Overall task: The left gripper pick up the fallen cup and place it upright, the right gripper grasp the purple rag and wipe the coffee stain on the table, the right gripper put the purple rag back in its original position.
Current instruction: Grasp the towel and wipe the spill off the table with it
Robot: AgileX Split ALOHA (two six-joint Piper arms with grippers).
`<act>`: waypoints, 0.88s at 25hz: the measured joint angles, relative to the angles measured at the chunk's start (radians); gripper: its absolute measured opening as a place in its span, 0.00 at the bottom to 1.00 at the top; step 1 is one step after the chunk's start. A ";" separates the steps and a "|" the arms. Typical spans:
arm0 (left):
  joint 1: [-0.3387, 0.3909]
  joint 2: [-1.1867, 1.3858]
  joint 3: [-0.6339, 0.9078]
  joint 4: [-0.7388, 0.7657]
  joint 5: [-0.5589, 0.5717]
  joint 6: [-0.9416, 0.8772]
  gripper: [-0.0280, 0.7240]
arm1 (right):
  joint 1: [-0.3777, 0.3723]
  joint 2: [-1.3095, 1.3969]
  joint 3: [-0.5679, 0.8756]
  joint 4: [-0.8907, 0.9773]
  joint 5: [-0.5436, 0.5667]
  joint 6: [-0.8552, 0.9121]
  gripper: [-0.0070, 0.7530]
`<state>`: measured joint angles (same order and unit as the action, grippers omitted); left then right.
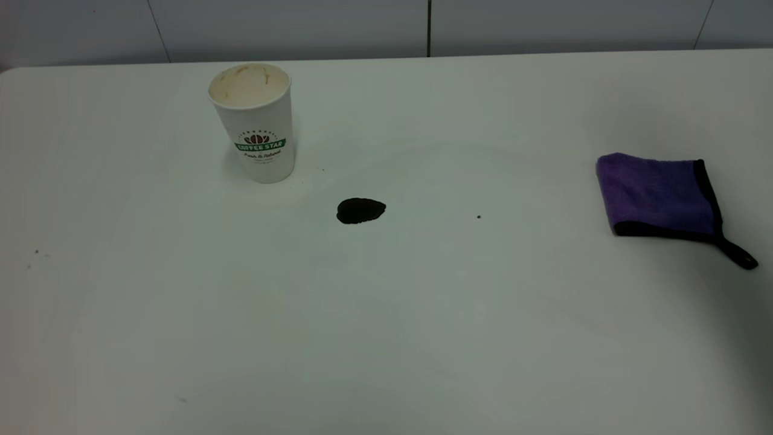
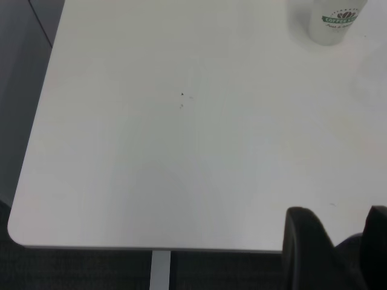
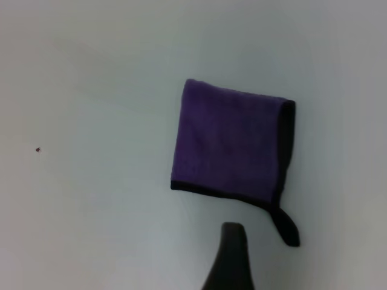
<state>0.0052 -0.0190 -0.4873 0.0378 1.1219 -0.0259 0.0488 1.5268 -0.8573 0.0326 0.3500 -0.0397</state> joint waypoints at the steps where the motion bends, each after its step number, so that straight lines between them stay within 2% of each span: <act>1: 0.000 0.000 0.000 0.000 0.000 0.000 0.38 | 0.008 0.073 -0.030 -0.001 -0.022 0.000 0.97; 10: 0.000 0.000 0.000 0.000 -0.001 0.000 0.38 | 0.022 0.588 -0.339 -0.020 -0.042 0.000 0.95; 16: 0.000 0.000 0.000 0.000 -0.001 0.000 0.38 | 0.022 0.757 -0.477 -0.033 -0.027 0.000 0.93; 22: 0.000 0.000 0.000 0.000 -0.001 0.000 0.38 | 0.020 0.887 -0.592 -0.033 0.045 0.007 0.90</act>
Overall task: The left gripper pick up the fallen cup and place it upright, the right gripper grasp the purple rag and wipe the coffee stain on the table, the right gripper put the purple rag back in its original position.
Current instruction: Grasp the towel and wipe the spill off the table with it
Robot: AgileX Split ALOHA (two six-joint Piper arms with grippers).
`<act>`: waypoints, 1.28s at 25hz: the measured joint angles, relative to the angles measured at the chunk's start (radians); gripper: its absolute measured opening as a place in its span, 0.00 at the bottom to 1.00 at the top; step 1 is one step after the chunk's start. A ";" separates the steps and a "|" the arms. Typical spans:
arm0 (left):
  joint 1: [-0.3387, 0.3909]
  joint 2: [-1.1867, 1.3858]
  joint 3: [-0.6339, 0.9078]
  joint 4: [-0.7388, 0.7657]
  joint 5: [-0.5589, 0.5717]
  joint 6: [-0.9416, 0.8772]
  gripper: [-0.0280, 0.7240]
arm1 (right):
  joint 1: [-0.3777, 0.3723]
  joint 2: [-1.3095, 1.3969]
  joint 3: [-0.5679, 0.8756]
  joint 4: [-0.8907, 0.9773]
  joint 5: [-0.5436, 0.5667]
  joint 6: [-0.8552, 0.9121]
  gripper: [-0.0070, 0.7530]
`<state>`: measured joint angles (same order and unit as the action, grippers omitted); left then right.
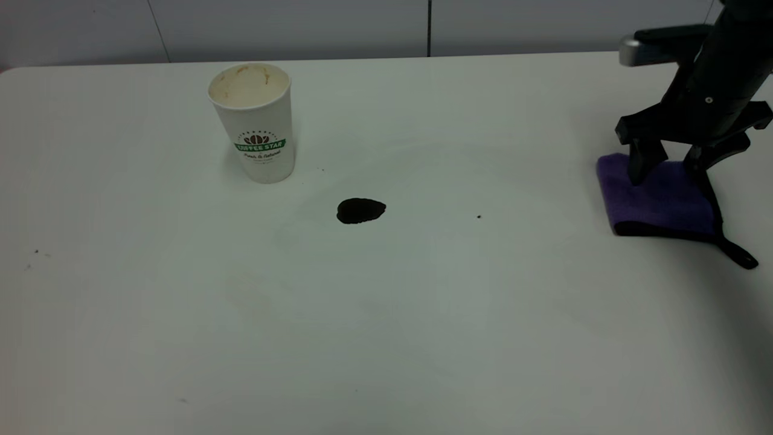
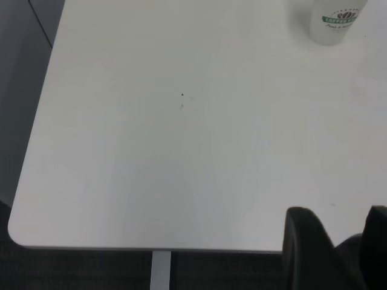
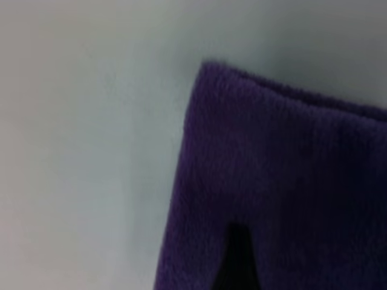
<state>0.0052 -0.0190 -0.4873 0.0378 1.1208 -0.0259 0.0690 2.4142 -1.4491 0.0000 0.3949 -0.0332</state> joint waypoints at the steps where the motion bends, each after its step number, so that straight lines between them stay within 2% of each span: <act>1: 0.000 0.000 0.000 0.000 0.000 0.000 0.38 | 0.000 0.020 -0.012 0.000 0.009 0.001 0.88; 5: 0.000 0.000 0.000 0.000 0.000 0.000 0.38 | 0.000 0.077 -0.058 0.000 0.036 0.011 0.72; 8: 0.000 0.000 0.000 0.000 -0.001 0.000 0.38 | 0.000 0.084 -0.071 0.021 0.048 0.020 0.45; 10: 0.000 0.000 0.000 0.000 -0.001 0.000 0.38 | 0.000 0.084 -0.084 0.061 0.062 0.007 0.20; 12: 0.000 0.000 0.000 0.000 -0.001 0.000 0.38 | 0.005 0.085 -0.108 0.110 0.098 -0.054 0.10; 15: 0.000 0.000 0.000 0.000 -0.001 0.000 0.38 | 0.053 0.083 -0.174 0.208 0.192 -0.172 0.09; 17: 0.000 0.000 0.000 0.000 -0.001 0.000 0.38 | 0.114 0.070 -0.238 0.259 0.233 -0.221 0.09; 25: 0.000 0.000 0.000 0.000 -0.001 0.000 0.38 | 0.353 0.116 -0.526 0.289 0.337 -0.235 0.09; 28: 0.000 0.000 0.000 0.000 -0.001 0.000 0.38 | 0.400 0.190 -0.604 0.289 0.362 -0.223 0.09; 32: 0.000 0.000 0.000 0.000 -0.001 0.000 0.38 | 0.416 0.287 -0.667 0.313 0.367 -0.213 0.09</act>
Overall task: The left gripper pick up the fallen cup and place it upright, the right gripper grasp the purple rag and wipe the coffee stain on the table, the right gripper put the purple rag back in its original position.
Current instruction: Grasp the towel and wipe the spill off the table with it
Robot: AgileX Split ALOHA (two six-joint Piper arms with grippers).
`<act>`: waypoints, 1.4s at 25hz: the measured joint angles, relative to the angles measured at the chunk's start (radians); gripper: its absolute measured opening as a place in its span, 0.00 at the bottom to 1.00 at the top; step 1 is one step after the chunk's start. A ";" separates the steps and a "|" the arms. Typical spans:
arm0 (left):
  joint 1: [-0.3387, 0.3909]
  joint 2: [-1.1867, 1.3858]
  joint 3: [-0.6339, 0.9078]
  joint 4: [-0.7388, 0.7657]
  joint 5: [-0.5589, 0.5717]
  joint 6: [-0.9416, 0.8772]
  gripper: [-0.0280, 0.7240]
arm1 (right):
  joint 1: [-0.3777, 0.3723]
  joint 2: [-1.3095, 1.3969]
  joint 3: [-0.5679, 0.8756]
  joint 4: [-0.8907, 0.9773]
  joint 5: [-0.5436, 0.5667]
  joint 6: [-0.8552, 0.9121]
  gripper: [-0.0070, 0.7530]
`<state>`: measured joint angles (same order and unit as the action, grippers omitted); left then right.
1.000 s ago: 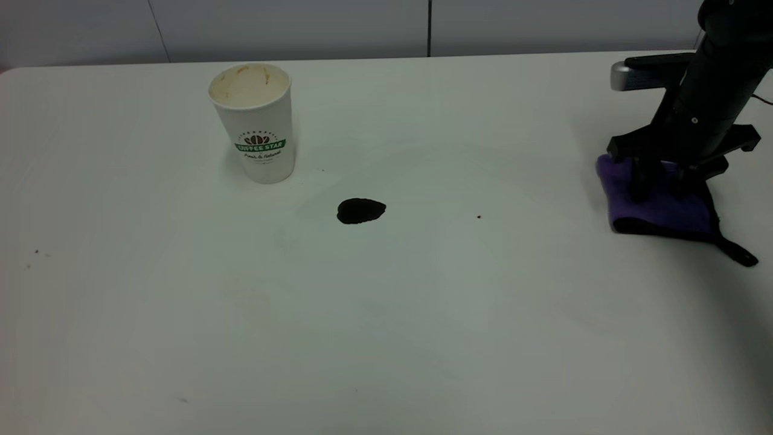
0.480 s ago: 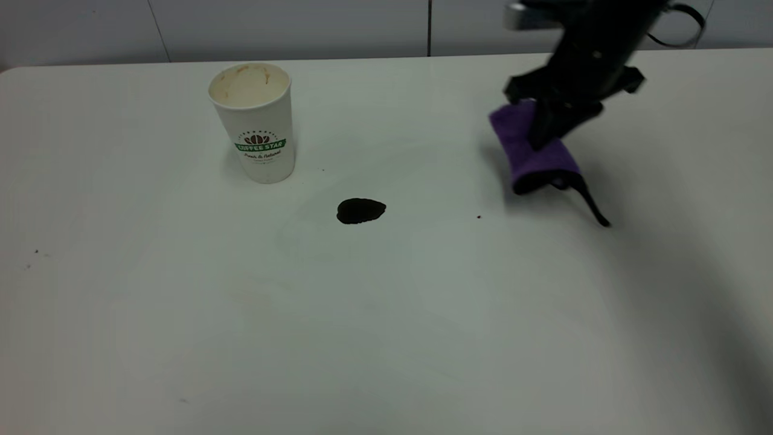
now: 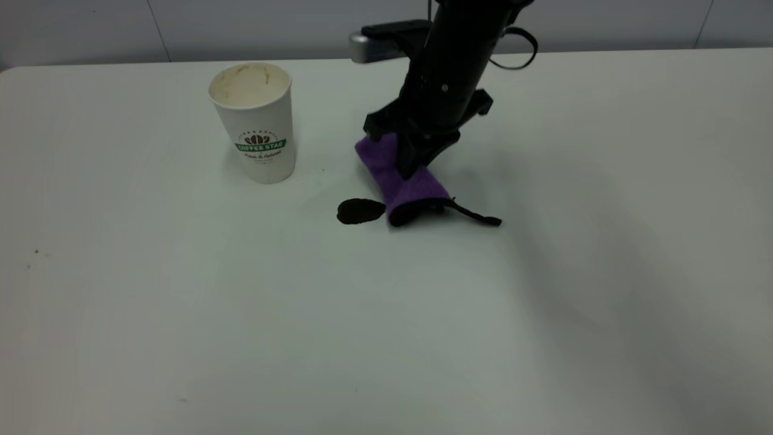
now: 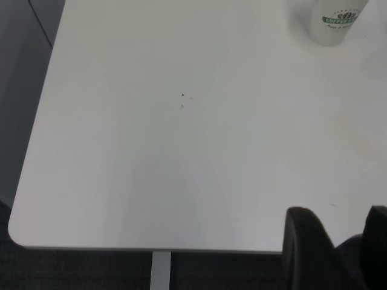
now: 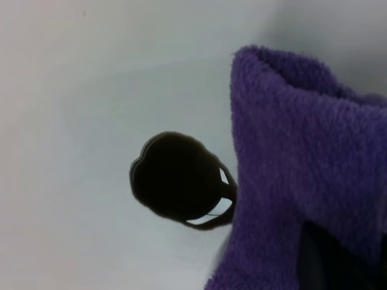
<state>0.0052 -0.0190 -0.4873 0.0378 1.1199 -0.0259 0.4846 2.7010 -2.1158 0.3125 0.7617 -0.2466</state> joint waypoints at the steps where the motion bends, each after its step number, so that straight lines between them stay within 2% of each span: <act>1: 0.000 0.000 0.000 0.000 0.000 0.000 0.38 | 0.000 0.020 -0.007 0.018 0.000 0.002 0.09; 7: 0.000 0.000 0.000 0.000 0.000 0.001 0.38 | 0.005 0.073 -0.017 0.184 0.014 -0.024 0.09; 10: 0.000 0.000 0.000 0.000 0.000 0.001 0.38 | 0.035 0.080 -0.017 0.243 -0.002 -0.049 0.09; 16: 0.000 0.000 0.000 0.000 0.000 0.000 0.38 | 0.107 0.094 -0.017 0.283 -0.132 -0.043 0.09; 22: 0.000 0.000 0.000 0.000 0.000 0.000 0.38 | 0.112 0.123 -0.027 0.358 -0.273 -0.012 0.09; 27: 0.000 0.000 0.000 0.000 0.000 0.000 0.38 | 0.070 0.134 -0.030 0.383 -0.296 0.004 0.09; 35: 0.000 0.000 0.000 0.000 0.000 0.000 0.38 | -0.093 0.135 -0.037 0.331 -0.296 0.017 0.09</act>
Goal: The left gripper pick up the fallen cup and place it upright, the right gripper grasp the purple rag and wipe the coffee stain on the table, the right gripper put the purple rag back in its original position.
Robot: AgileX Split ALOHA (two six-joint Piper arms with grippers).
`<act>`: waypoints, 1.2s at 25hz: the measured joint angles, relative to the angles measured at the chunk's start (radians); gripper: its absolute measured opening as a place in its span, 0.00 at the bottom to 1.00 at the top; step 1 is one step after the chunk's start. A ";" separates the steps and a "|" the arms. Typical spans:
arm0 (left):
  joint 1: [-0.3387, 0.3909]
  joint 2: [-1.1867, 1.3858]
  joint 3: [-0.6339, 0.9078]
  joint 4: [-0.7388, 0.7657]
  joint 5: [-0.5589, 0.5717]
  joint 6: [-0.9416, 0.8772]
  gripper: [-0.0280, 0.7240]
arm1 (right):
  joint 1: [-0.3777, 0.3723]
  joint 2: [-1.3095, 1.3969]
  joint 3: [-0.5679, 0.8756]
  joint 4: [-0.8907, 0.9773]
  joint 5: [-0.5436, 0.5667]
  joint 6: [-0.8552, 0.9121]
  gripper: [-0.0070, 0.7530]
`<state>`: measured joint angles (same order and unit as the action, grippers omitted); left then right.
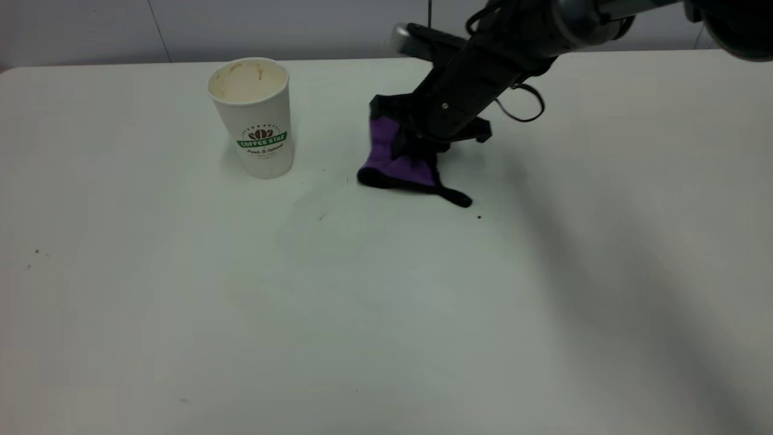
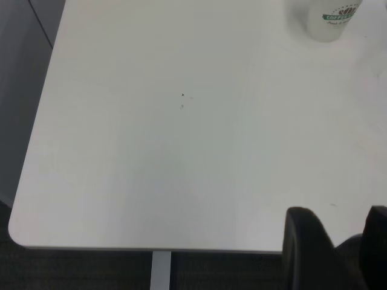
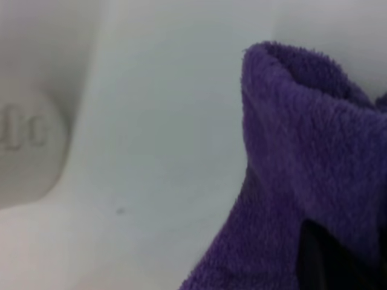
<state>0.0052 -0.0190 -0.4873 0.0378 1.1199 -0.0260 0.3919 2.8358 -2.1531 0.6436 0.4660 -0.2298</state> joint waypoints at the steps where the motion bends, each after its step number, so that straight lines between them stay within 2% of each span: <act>1: 0.000 0.000 0.000 0.000 0.000 0.000 0.38 | -0.023 -0.001 -0.001 -0.020 0.014 0.001 0.09; 6: 0.000 0.000 0.000 0.000 0.000 0.001 0.38 | -0.124 -0.016 -0.011 -0.169 0.135 0.091 0.09; 12: 0.000 0.000 0.000 0.000 0.000 0.001 0.38 | -0.247 -0.059 -0.010 -0.374 0.358 0.184 0.09; 14: 0.000 0.000 0.000 0.000 0.000 0.001 0.38 | -0.276 -0.084 -0.003 -0.428 0.432 0.182 0.12; 16: 0.000 0.000 0.000 0.000 0.000 0.001 0.38 | -0.294 -0.119 0.008 -0.471 0.506 0.176 0.20; 17: 0.000 0.000 0.000 0.000 0.000 0.001 0.38 | -0.299 -0.148 0.012 -0.490 0.534 0.174 0.29; 22: 0.000 0.000 0.000 0.000 0.000 0.002 0.38 | -0.299 -0.385 0.013 -0.575 0.702 0.142 0.86; 25: 0.000 0.000 0.000 0.000 0.000 0.003 0.38 | -0.299 -0.564 0.025 -0.596 0.741 0.120 0.95; 28: 0.000 0.000 0.000 0.000 0.000 0.003 0.38 | -0.299 -0.742 0.082 -0.595 0.753 0.104 0.97; 30: 0.000 0.000 0.000 0.000 0.000 0.003 0.38 | -0.299 -0.871 0.170 -0.580 0.755 0.100 0.97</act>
<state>0.0052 -0.0190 -0.4873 0.0378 1.1199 -0.0232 0.0927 1.9647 -1.9833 0.0636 1.2214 -0.1296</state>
